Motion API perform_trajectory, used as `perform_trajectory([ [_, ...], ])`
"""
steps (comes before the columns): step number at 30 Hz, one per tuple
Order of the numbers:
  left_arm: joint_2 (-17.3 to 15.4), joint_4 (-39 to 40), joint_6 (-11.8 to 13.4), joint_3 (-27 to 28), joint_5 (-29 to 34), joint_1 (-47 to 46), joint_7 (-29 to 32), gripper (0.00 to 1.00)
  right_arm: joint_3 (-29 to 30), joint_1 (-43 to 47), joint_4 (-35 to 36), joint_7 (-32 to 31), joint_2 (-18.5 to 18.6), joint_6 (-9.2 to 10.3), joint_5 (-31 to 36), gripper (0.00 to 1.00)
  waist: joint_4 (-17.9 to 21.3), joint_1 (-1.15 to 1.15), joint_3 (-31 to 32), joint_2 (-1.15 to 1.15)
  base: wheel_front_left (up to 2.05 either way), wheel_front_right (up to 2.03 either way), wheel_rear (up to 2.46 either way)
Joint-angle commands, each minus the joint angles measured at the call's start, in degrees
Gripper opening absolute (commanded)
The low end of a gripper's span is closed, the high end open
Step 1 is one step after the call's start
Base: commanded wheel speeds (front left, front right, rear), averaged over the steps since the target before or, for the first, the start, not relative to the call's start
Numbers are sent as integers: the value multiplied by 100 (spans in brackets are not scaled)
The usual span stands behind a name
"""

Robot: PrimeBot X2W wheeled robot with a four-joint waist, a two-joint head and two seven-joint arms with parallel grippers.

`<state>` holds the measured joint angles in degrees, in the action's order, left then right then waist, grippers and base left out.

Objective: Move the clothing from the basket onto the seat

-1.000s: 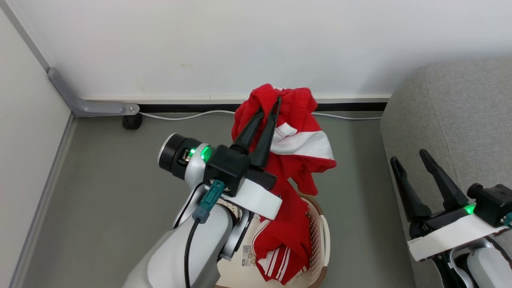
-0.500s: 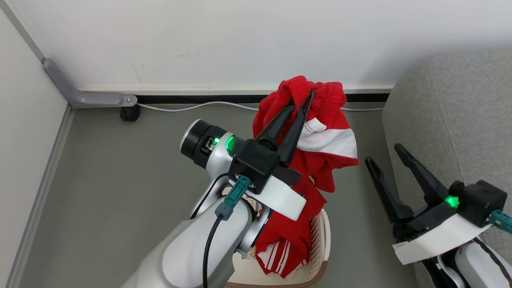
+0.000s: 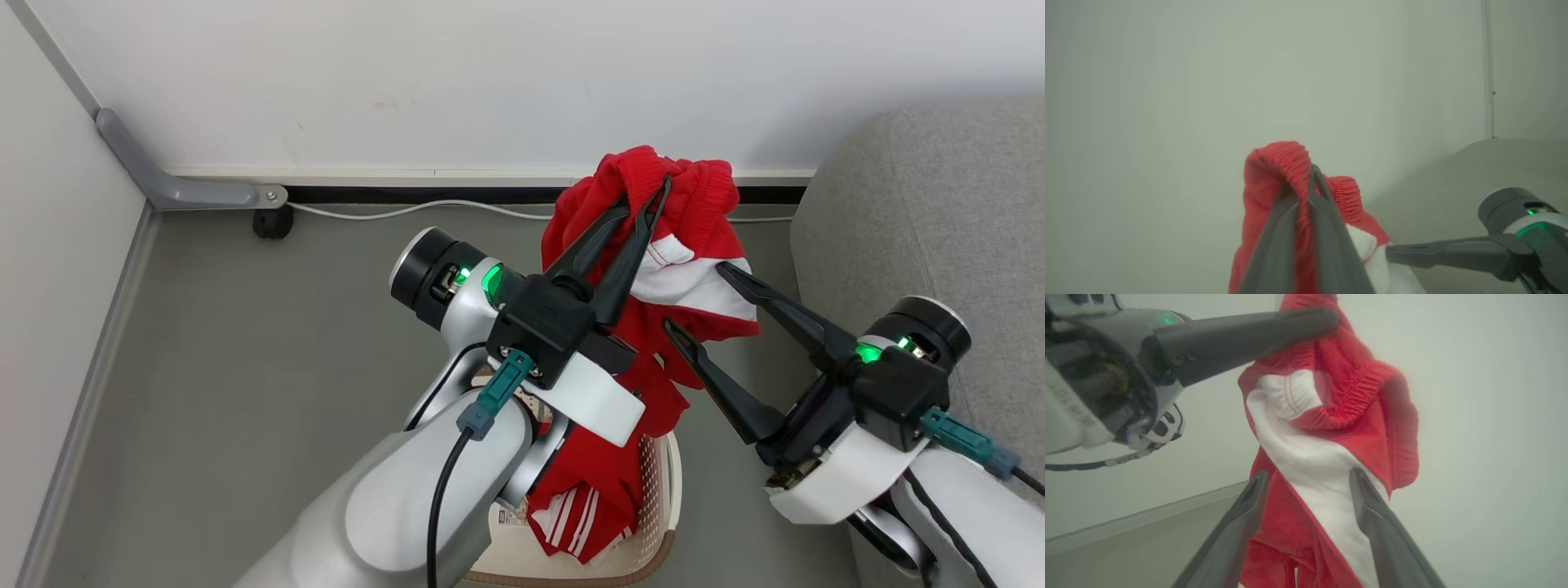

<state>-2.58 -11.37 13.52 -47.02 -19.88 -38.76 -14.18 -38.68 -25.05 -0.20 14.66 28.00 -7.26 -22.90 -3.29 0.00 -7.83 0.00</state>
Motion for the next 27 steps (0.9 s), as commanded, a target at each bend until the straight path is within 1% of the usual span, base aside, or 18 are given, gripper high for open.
perform_trajectory([
  [1, -31, 123, 54, 131, -75, -322, -38, 0, -76, -122, -61, 34, 50, -23, 145, 100, -41, 0, -5, 0, 0, 0, 0],
  [4, -31, 129, 69, 76, -136, -364, -49, 0, -83, -187, -254, 34, -11, -23, 246, 100, -85, 0, -15, 0, 0, 0, 0],
  [9, -31, 141, 103, -82, -262, -447, -67, 0, 1, -265, -693, 34, -228, -23, 386, 100, -189, 0, -53, 0, 0, 0, 0],
  [17, -31, 161, 149, -438, -481, -574, -79, 0, -97, -488, -1413, 34, -554, -23, 334, 100, -340, 0, -86, 0, 0, 0, 0],
  [22, -31, 200, 181, -639, -594, -617, -80, 0, 70, -608, -1444, 34, -669, -23, 275, 100, -431, 0, -113, 0, 0, 0, 0],
  [27, -30, 193, 163, -771, -675, -638, -81, 0, -268, -692, -1537, 34, -645, -23, 29, 100, -494, 0, -101, 0, 0, 0, 0],
])
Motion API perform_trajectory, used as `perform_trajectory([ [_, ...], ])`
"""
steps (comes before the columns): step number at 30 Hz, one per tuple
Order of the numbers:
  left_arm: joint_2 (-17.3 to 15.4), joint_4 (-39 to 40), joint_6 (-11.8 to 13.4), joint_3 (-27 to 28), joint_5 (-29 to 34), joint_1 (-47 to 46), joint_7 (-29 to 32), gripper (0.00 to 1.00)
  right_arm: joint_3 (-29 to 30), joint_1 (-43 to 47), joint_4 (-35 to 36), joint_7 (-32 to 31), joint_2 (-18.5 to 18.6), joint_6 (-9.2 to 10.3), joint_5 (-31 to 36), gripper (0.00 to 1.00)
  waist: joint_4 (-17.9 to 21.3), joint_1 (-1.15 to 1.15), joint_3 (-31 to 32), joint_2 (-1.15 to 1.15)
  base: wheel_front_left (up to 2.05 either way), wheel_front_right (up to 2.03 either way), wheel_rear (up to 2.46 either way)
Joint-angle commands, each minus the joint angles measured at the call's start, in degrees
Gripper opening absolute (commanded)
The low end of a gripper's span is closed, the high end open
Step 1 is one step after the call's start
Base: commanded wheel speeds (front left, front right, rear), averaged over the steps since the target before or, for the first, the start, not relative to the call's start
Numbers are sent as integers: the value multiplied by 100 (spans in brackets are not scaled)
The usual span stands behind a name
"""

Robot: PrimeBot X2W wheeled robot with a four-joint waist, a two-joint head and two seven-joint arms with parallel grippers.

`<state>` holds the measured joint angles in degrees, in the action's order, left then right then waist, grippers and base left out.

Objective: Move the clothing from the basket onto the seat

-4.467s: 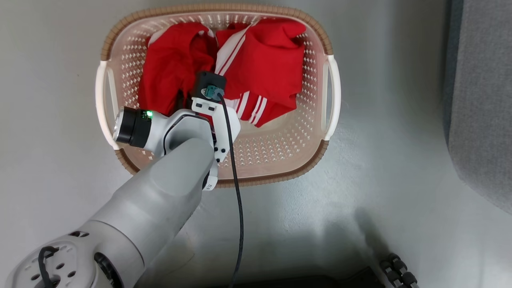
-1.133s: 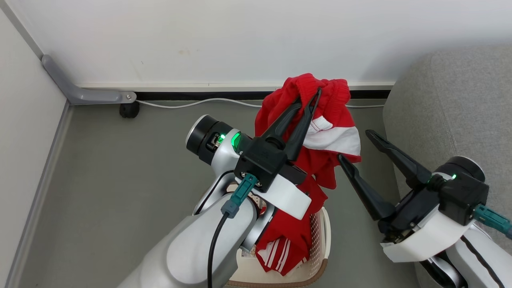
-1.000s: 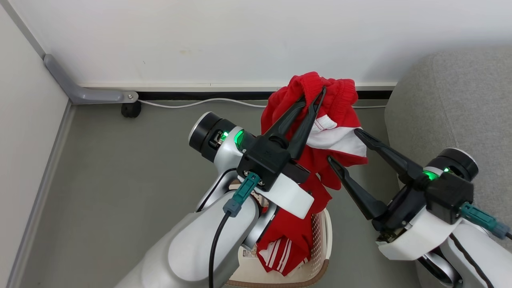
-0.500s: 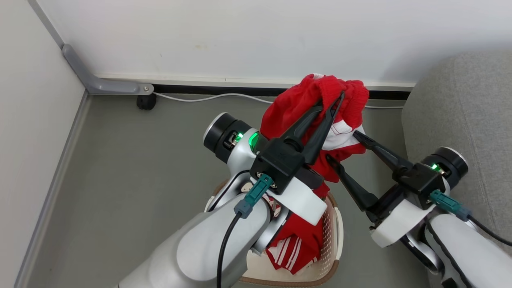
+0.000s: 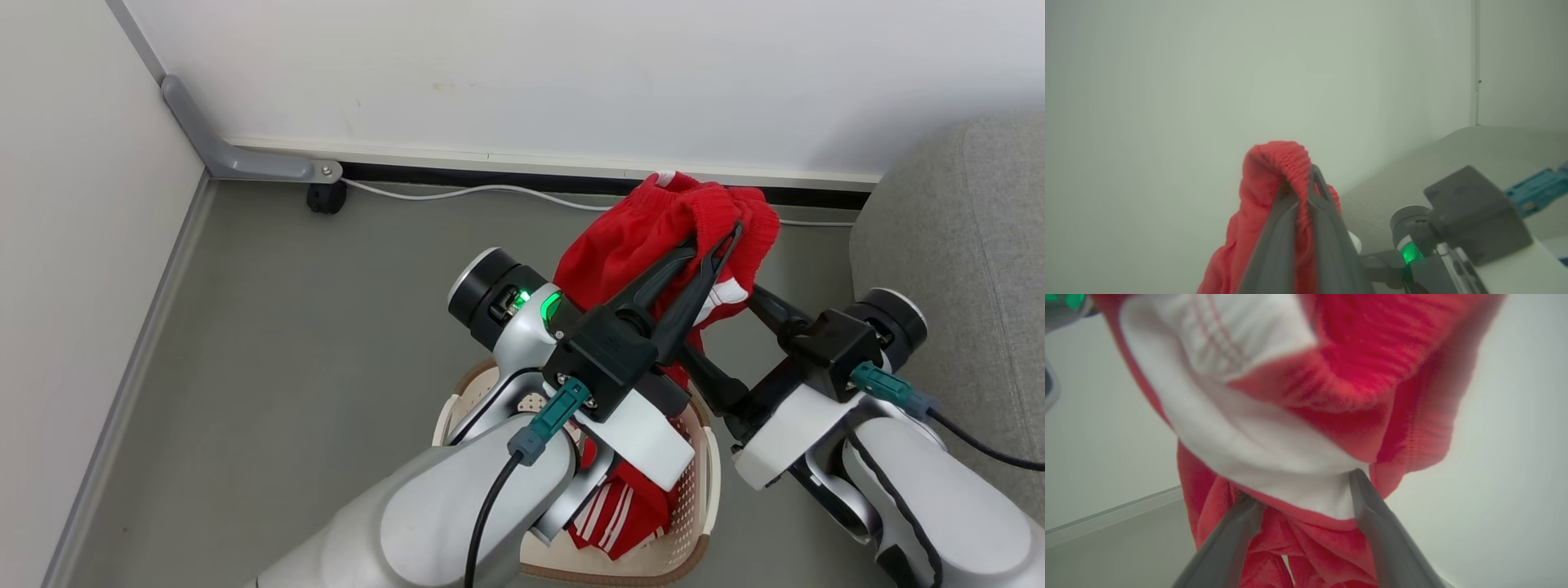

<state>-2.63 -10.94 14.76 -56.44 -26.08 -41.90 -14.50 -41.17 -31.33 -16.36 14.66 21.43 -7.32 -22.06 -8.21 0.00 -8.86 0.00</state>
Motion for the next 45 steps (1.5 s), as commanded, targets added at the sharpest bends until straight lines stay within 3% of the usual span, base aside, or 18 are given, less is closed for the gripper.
perform_trajectory([
  [1, -25, 153, 40, 152, -75, -325, -49, 0, -89, -83, 16, 34, 14, -17, -149, 100, -8, 0, 8, 0, 0, 0, 0],
  [4, -25, 155, 47, 106, -121, -315, -49, 0, -319, -147, -190, 34, 7, -17, -462, 7, -26, 0, 20, 0, 0, 0, 0],
  [5, -25, 147, 52, 94, -133, -305, -49, 0, -401, -167, -235, 34, 10, -17, -570, 0, -29, 0, 24, 0, 0, 0, 0],
  [16, -25, -133, 31, 273, -175, 28, -50, 0, -412, -16, 99, 34, 184, -17, -1228, 0, 130, 0, 58, 0, 0, 0, 0],
  [17, -25, -170, 7, 291, -176, 66, -50, 25, -367, 25, 149, 34, 207, -17, -1266, 0, 149, 0, 54, 0, 0, 0, 0],
  [18, -25, -182, -17, 325, -177, 110, -50, 78, -337, 59, 198, 34, 230, -17, -1289, 0, 178, 0, 47, 0, 0, 0, 0],
  [19, -25, -208, -36, 352, -164, 151, -50, 100, -294, 95, 253, 34, 250, -17, -1311, 0, 199, 0, 39, 0, 0, 0, 0],
  [25, -25, -253, -179, 501, -141, 379, -50, 100, -24, 242, 491, 34, 341, -17, -1390, 0, 304, 0, -3, 0, 0, 0, 0],
  [31, -25, -508, -507, 576, -110, 579, -50, 100, 378, 404, 662, 34, 435, -17, -1473, 0, 429, 0, -32, 0, 0, 0, 0],
  [37, -25, -753, -913, 718, -35, 680, -50, 100, 754, 501, 716, 34, 493, -17, -1540, 0, 638, 0, -37, 0, 0, 0, 0],
  [45, -25, -1232, -1636, 919, -98, 807, -50, 100, 1185, 615, 779, 34, 428, -17, -1627, 0, 1058, 0, 76, 0, 0, 0, 0],
])
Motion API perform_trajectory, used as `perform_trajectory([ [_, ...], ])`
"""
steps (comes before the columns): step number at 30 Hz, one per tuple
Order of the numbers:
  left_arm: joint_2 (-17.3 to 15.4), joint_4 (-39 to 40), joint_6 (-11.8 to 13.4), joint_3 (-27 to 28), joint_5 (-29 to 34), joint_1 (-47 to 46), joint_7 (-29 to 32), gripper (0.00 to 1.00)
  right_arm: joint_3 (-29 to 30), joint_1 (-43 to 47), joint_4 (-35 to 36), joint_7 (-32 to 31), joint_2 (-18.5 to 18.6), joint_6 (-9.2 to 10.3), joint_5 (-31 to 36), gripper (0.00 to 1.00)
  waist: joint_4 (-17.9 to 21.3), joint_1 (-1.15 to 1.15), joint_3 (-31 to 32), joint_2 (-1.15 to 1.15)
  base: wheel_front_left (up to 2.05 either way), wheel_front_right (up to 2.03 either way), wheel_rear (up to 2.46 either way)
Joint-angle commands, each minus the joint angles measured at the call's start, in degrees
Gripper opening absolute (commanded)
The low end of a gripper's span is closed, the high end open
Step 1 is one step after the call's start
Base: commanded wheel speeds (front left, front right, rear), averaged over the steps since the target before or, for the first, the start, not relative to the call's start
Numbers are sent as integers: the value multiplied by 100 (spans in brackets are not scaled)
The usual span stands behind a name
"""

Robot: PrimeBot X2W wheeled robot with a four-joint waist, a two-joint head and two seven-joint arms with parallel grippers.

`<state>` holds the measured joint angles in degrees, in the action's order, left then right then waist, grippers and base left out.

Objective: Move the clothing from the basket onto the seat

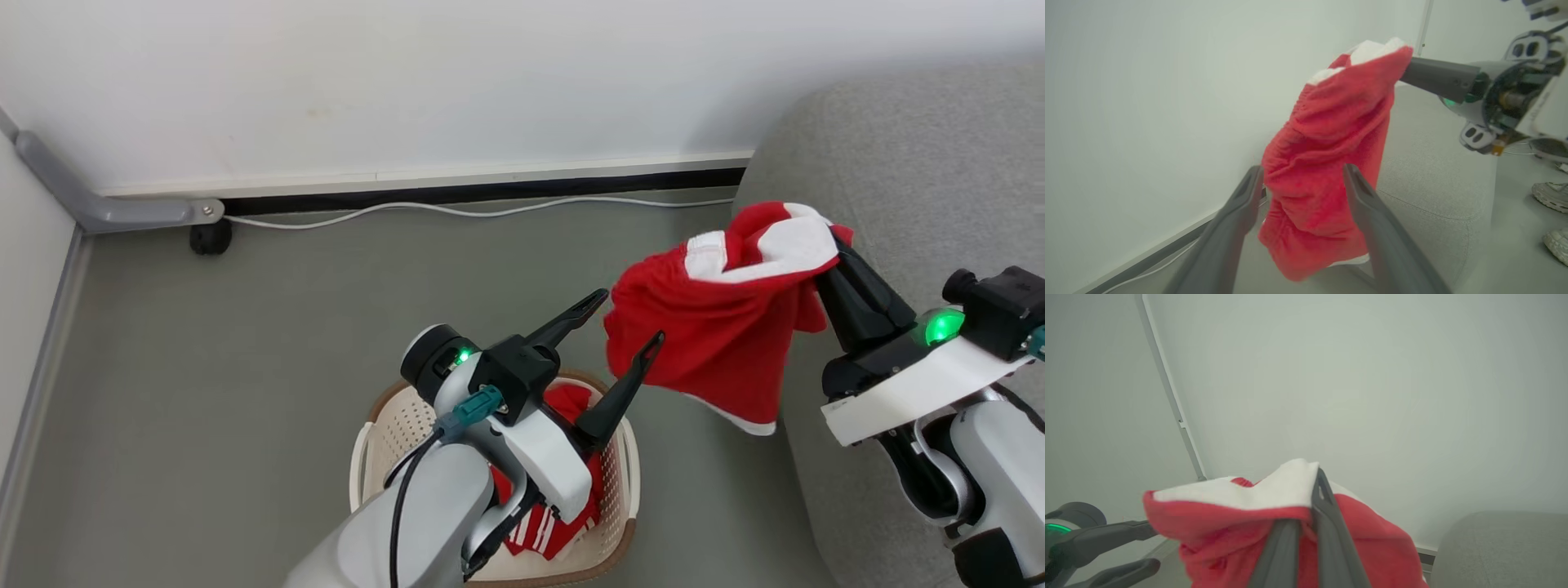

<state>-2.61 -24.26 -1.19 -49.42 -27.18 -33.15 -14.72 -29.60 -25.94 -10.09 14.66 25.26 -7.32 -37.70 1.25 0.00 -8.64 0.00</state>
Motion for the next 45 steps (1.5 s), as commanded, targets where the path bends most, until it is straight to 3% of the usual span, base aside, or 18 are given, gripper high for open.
perform_trajectory([
  [1, -28, 49, -112, 258, 24, -49, -28, 100, 90, 93, 166, 34, 17, -17, -66, 0, 177, 0, 80, 0, 0, 0, 0],
  [8, -76, -95, -461, 671, 142, 240, -28, 100, 499, 222, 237, 34, -143, -17, -47, 0, 697, 0, 301, 0, 0, 0, 0],
  [14, -77, -16, -561, 910, 336, 502, -28, 100, 780, 312, 296, 34, -197, -17, -50, 0, 1122, 0, 369, 0, 0, 0, 0],
  [36, -29, 341, -628, 1046, 653, 880, -28, 100, 1463, 558, 469, 34, -157, -17, -51, 0, 2380, 0, 476, 0, 0, 0, 0],
  [45, -28, 447, -629, 985, 676, 904, -28, 100, 1769, 824, 594, 34, -37, -17, -35, 0, 2566, 0, 391, 0, 0, 0, 0],
])
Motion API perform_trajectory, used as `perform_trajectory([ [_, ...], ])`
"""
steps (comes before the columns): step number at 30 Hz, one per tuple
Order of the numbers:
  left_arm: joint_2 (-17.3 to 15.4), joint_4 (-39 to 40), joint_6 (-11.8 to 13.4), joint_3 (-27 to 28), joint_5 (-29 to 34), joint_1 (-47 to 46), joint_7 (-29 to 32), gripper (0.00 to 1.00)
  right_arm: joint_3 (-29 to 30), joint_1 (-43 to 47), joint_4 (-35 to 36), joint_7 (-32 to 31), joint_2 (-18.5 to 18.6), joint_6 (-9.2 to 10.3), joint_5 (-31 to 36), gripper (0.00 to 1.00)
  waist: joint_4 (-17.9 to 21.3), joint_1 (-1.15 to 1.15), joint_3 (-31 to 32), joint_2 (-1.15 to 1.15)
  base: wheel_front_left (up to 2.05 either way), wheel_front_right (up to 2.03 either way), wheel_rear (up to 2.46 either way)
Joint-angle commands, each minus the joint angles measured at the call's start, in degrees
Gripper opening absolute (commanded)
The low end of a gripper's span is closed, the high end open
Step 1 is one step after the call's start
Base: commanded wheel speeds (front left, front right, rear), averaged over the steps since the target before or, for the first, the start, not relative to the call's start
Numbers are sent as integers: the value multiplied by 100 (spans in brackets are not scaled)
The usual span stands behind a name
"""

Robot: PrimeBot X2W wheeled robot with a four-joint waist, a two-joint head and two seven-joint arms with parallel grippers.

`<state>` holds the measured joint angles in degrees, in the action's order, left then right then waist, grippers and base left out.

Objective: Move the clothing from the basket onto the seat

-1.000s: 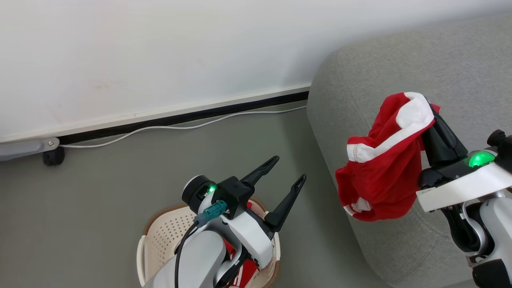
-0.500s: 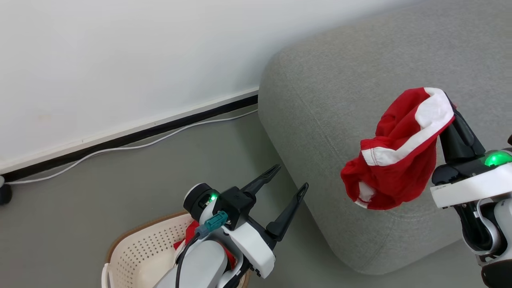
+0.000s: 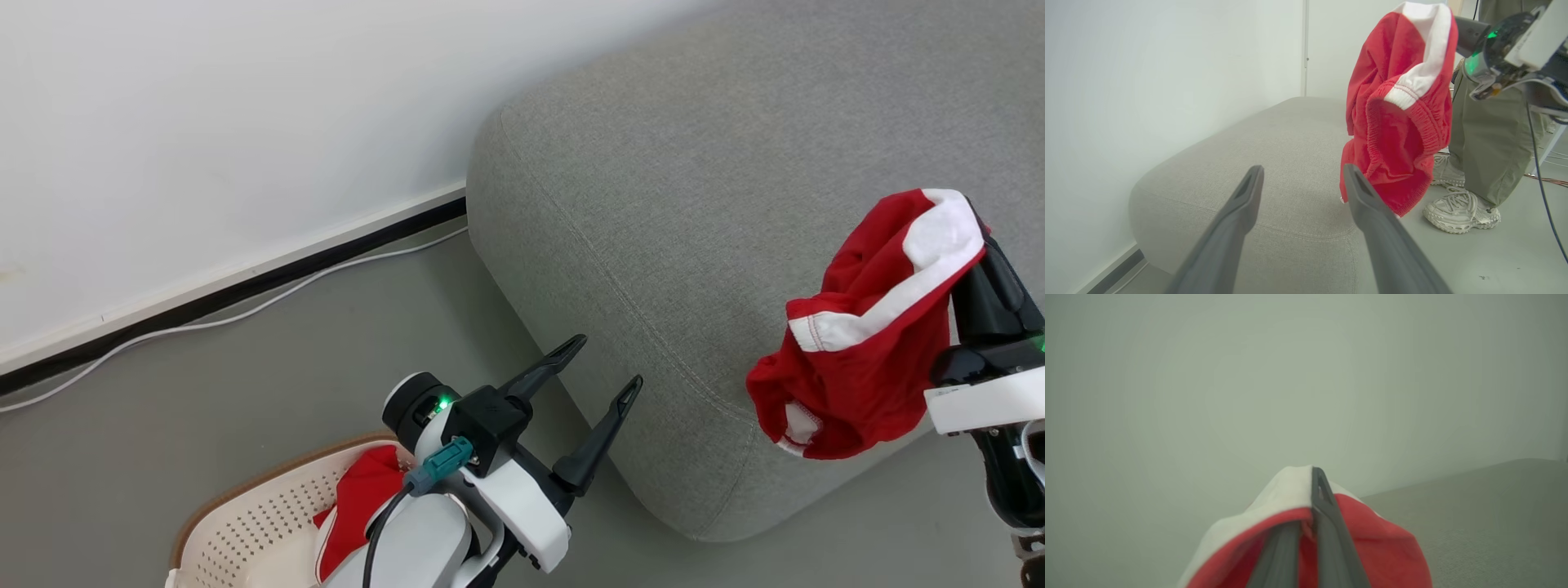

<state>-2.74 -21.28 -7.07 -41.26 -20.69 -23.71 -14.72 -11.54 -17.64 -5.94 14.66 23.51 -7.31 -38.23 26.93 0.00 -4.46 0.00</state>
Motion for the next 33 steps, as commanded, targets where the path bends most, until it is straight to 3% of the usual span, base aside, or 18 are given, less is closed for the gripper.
perform_trajectory([
  [1, -14, 170, -41, 153, 39, -53, -28, 100, 6, 3, 186, 34, 169, -18, 7, 0, -12, 0, -74, 0, 0, 0, 0],
  [8, -14, 240, 42, -130, 136, -292, -28, 100, 401, -183, 127, 34, 485, -18, -19, 0, -250, 0, -550, 0, 0, 0, 0],
  [19, -14, 172, 452, -810, 137, -1074, -28, 100, 930, -1290, -297, 34, 1163, -18, -102, 0, -651, 0, -1578, 0, 0, 0, 0],
  [33, -14, 252, 1145, -1982, -193, -2221, -28, 100, 1909, -3061, -1705, 34, 2234, -18, 49, 0, -1109, 0, -2972, 0, 0, 0, 0],
])
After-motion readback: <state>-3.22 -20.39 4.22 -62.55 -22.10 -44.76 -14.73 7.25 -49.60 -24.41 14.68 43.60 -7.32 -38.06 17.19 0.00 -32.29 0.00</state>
